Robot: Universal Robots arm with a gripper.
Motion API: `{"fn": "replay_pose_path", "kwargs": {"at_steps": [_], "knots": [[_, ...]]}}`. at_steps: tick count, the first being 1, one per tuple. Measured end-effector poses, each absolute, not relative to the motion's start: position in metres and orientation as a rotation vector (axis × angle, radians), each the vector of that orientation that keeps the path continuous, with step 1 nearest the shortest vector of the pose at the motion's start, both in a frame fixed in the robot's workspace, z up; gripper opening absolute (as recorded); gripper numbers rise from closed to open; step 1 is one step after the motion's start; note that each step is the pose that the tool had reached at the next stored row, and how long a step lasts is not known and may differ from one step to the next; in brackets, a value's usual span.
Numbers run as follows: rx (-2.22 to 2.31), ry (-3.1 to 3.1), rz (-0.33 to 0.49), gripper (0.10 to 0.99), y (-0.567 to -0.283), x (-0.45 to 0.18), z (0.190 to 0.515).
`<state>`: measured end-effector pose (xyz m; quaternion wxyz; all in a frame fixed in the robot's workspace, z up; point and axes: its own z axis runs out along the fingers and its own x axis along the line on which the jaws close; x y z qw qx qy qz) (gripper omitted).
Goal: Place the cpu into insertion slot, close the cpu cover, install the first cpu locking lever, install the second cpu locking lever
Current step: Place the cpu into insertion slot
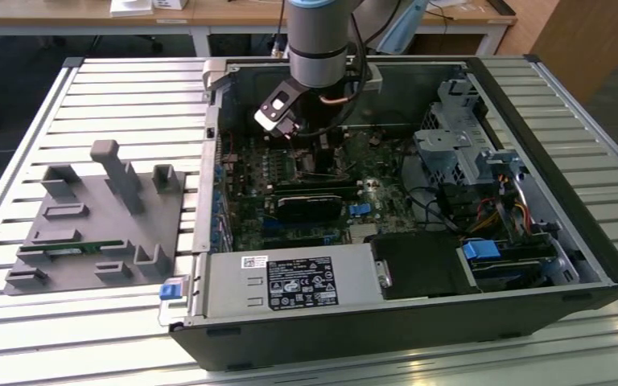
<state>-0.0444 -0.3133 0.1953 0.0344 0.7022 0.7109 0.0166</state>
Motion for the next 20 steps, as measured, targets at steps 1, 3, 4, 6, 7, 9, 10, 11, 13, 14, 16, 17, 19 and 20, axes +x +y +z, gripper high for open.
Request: {"fn": "replay_pose_path", "kwargs": {"at_steps": [1, 3, 4, 6, 7, 9, 10, 11, 13, 14, 16, 17, 19, 20], "knots": [[2.159, 2.186, 0.051, 0.612, -0.313, -0.044, 0.197], [2.16, 2.187, 0.048, 0.612, -0.313, -0.044, 0.201], [2.161, 2.187, 0.047, 0.596, -0.313, -0.044, 0.203], [2.163, 2.189, 0.044, 0.537, -0.313, -0.044, 0.205], [2.164, 2.19, 0.042, 0.475, -0.313, -0.044, 0.206], [2.166, 2.192, 0.038, 0.42, -0.313, -0.044, 0.207], [2.167, 2.194, 0.035, 0.361, -0.314, -0.043, 0.207], [2.168, 2.195, 0.032, 0.302, -0.314, -0.042, 0.207], [2.17, 2.196, 0.029, 0.243, -0.314, -0.041, 0.207], [2.17, 2.196, 0.029, 0.184, -0.314, -0.041, 0.207], [2.17, 2.196, 0.029, 0.125, -0.314, -0.041, 0.207], [2.17, 2.196, 0.029, 0.125, -0.314, -0.04, 0.207], [2.17, 2.196, 0.029, 0.106, -0.314, -0.04, 0.208], [2.17, 2.196, 0.029, 0.106, -0.314, -0.04, 0.208]]}}
